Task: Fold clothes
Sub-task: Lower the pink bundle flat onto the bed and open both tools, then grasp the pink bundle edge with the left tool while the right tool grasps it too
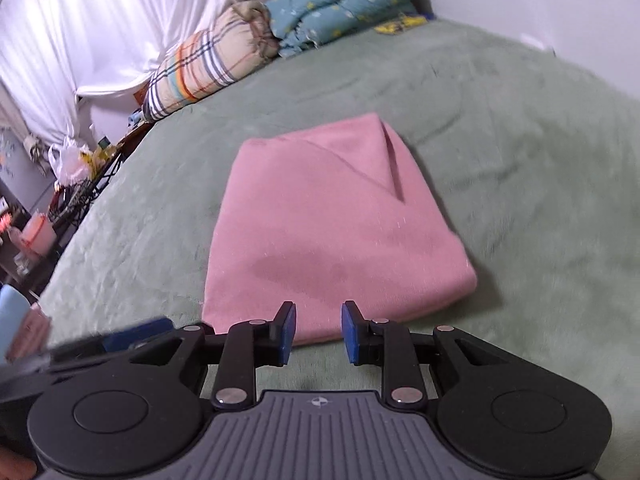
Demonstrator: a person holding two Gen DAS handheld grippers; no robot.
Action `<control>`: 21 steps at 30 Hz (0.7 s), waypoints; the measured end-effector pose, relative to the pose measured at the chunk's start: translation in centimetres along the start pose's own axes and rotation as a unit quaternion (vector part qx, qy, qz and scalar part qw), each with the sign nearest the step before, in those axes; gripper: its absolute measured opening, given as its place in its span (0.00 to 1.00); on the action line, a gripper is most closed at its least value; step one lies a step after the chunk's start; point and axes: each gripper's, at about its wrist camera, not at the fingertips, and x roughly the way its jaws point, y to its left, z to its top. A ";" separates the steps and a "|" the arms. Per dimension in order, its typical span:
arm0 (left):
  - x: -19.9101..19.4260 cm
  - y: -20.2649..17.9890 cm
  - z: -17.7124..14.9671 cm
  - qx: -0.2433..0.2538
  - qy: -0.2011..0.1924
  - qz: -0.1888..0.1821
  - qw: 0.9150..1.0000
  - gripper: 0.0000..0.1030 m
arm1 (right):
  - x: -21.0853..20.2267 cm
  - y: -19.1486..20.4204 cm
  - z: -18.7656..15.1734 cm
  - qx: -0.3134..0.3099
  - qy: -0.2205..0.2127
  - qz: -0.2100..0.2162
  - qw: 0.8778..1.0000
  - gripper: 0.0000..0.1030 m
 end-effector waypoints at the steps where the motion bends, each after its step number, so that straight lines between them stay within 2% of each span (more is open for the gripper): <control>1: 0.4 0.1 0.0 -0.008 0.001 0.006 1.000 0.62 | -0.3 -0.3 -0.2 -0.014 -0.011 -0.010 1.000 0.31; 3: 1.2 0.0 -0.1 -0.018 0.002 0.017 1.000 0.65 | -0.6 -0.5 -0.6 -0.043 -0.040 -0.033 0.998 0.41; 5: 2.8 -0.5 -0.6 -0.014 0.008 0.044 0.999 0.65 | -0.3 -0.3 -1.5 -0.082 -0.077 -0.059 0.992 0.51; 7: 3.7 -0.8 -1.1 -0.012 0.014 0.055 0.998 0.65 | 0.5 -0.1 -2.7 -0.123 -0.100 -0.085 0.984 0.53; 10: 5.0 -1.1 -2.2 -0.010 0.016 0.060 0.998 0.66 | 1.9 -0.5 -3.9 -0.130 -0.087 -0.084 0.984 0.52; 11: 5.3 -0.9 -2.6 -0.014 0.015 0.056 0.998 0.67 | 2.7 -0.9 -4.5 -0.129 -0.070 -0.088 0.985 0.51; 12: 5.4 -0.7 -2.8 -0.016 0.013 0.054 0.998 0.71 | 3.1 -1.1 -4.8 -0.133 -0.067 -0.095 0.984 0.52; 15: 5.6 -0.1 -3.1 -0.010 0.005 0.048 0.999 0.76 | 3.4 -1.9 -5.6 -0.163 -0.080 -0.101 0.978 0.54; 19: 5.7 -0.1 -3.3 -0.002 0.002 0.047 0.999 0.78 | 3.3 -2.9 -4.7 -0.158 -0.069 -0.103 0.980 0.55; 21: 5.8 0.0 -3.3 -0.005 0.002 0.047 0.999 0.78 | 2.9 -3.9 -4.1 -0.142 -0.055 -0.093 0.984 0.54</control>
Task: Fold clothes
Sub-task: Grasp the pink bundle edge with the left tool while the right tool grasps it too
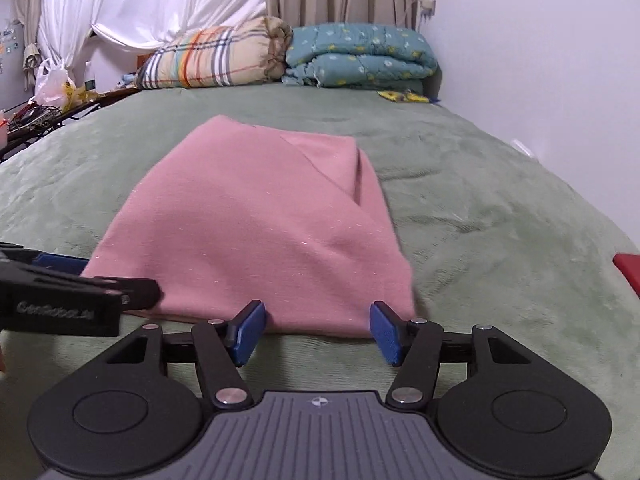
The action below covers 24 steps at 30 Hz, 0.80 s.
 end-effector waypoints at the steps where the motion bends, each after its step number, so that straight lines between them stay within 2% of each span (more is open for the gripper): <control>1: 0.0 0.0 0.0 0.000 0.000 0.000 1.000 0.78 | -0.1 -0.3 0.2 0.004 0.005 0.002 1.000 0.52; 3: 0.0 -0.1 0.0 0.000 0.000 0.001 1.000 0.78 | -1.2 -2.0 1.3 0.014 0.004 0.009 1.000 0.48; 5: 0.1 -0.1 -0.1 -0.003 -0.004 0.002 1.000 0.78 | -1.8 -3.4 2.6 0.031 -0.029 0.016 0.999 0.46; 6: 0.1 -0.2 -0.2 -0.004 -0.006 0.004 1.000 0.78 | -1.8 -4.4 3.7 0.041 -0.043 0.029 0.998 0.39; 7: 0.0 -0.3 -0.3 -0.004 -0.007 0.005 1.000 0.78 | -1.7 -5.5 4.8 0.054 -0.054 0.047 0.996 0.33; 8: 0.0 -0.3 -0.3 -0.004 -0.007 0.005 1.000 0.78 | -0.7 -6.7 6.5 0.084 -0.048 0.090 0.991 0.26; 9: 0.0 -0.3 -0.3 -0.005 -0.006 0.005 1.000 0.78 | 1.0 -8.1 8.4 0.127 -0.030 0.140 0.981 0.23; 11: 0.0 -0.3 -0.3 -0.005 -0.005 0.005 1.000 0.78 | 3.7 -9.1 10.7 0.168 -0.010 0.171 0.971 0.21; 13: 0.0 -0.3 -0.3 -0.005 -0.004 0.004 1.000 0.78 | 7.8 -9.5 13.2 0.192 0.019 0.173 0.966 0.21; 16: 0.0 -0.3 -0.4 -0.004 -0.004 0.005 1.000 0.78 | 11.4 -9.1 14.4 0.229 0.058 0.182 0.955 0.24; 17: 0.0 -0.3 -0.4 -0.004 -0.004 0.005 1.000 0.78 | 12.8 -8.8 14.8 0.236 0.072 0.176 0.953 0.18; 18: 0.0 -0.3 -0.4 -0.003 -0.003 0.004 1.000 0.78 | 13.6 -8.6 14.9 0.236 0.076 0.167 0.954 0.04; 19: 0.1 -0.2 -0.4 -0.003 -0.002 0.002 1.000 0.78 | 14.4 -8.4 15.1 0.232 0.081 0.155 0.957 0.03; 20: 0.1 -0.1 -0.4 -0.002 0.000 -0.002 1.000 0.78 | 15.4 -7.8 15.2 0.206 0.092 0.124 0.966 0.03; 24: 0.1 0.1 -0.5 0.002 0.001 -0.010 1.000 0.79 | 16.0 -7.7 15.4 0.185 0.098 0.114 0.971 0.04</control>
